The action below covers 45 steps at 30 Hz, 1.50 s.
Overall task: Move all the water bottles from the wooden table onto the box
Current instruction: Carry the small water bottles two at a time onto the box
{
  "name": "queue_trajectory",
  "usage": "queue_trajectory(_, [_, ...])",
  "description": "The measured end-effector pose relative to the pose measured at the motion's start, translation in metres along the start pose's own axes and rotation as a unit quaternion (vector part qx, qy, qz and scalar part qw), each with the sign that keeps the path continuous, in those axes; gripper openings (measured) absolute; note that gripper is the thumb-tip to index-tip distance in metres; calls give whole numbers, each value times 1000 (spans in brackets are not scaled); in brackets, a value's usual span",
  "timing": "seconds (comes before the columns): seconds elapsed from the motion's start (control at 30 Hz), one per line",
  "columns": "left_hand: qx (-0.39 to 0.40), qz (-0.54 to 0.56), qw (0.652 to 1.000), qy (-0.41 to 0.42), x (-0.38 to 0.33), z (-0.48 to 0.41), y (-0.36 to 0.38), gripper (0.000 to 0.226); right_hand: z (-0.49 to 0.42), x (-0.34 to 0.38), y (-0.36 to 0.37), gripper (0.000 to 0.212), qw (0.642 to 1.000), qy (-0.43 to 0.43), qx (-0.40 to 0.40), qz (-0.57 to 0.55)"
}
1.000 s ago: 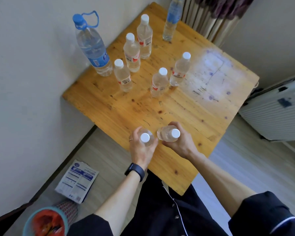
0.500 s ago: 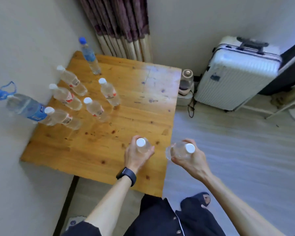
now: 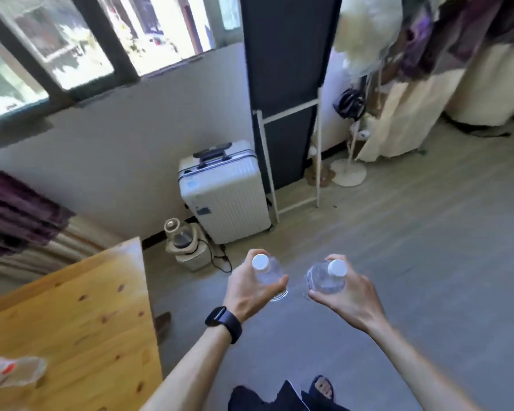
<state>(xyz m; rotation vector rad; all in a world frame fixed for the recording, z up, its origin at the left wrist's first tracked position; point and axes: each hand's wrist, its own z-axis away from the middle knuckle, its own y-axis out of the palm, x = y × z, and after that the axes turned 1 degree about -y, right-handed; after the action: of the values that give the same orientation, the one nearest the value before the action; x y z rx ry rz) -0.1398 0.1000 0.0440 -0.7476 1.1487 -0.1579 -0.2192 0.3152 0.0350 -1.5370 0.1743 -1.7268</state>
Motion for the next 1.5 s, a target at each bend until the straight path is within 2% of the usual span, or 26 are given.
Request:
queue_trajectory(0.2, [86, -40, 990, 103, -117, -87, 77, 39, -29, -52, -116, 63, 985, 91, -134, -53])
queue_trajectory(0.47, [189, -54, 957, 213, -254, -205, 210, 45, -84, -110, -264, 65, 947, 173, -269, -41])
queue_trajectory(0.67, [269, -46, 917, 291, -384, -275, 300, 51, -119, -132, -391, 65, 912, 214, -349, -19])
queue_trajectory(0.83, [321, -53, 879, 349, -499, -315, 374, 49, -130, -149, -502, 49, 879, 223, -419, -34])
queue_trajectory(1.0, [351, -80, 839, 407, -608, -336, 459, 44, -130, -205, -605, 63, 826, 253, -504, -22])
queue_trajectory(1.13, [358, -74, 820, 440, -688, -346, 530, 39, -138, -259, -680, 77, 809, 248, -532, -25])
queue_trajectory(1.27, [330, -48, 834, 439, -767, -348, 587, 35, -142, -303, -751, 71, 799, 245, -549, -30])
queue_trajectory(1.4, [325, -60, 828, 454, -825, -354, 644, 35, -150, -343, -817, 61, 798, 258, -544, -30])
queue_trajectory(1.5, [337, -59, 826, 447, -851, -365, 690, 35, -163, -377, -858, 63, 794, 276, -540, -28])
